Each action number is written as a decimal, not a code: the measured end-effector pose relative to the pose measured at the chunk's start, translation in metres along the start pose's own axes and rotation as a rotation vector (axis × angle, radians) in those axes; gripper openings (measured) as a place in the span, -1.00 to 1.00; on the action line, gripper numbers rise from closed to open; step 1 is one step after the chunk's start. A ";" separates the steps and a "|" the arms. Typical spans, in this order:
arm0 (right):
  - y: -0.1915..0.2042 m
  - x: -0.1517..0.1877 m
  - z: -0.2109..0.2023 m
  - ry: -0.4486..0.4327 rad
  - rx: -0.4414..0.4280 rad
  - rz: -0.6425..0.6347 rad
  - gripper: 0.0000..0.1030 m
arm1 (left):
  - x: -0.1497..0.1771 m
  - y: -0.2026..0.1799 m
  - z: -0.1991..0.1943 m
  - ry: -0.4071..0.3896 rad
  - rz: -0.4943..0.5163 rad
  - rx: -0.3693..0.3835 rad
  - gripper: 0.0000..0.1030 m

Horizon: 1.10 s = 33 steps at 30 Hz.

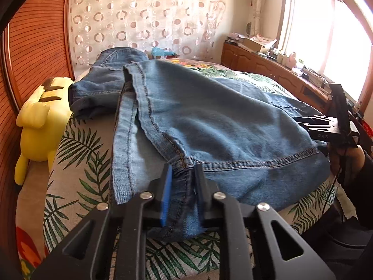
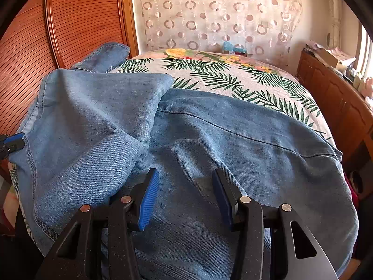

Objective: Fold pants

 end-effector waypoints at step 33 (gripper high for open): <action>-0.011 0.011 0.008 -0.012 -0.040 0.047 -0.05 | -0.016 -0.003 -0.032 -0.057 -0.001 0.007 0.58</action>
Point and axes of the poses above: each gripper's, at about its wrist camera, not at the fingertips, and z roughly the way its jaws point, y to its left, x to its underside, the point moved 8 cm from there along z, roughly the way its jaws point, and after that the axes turned 11 degrees about x, right-handed, at the moved point
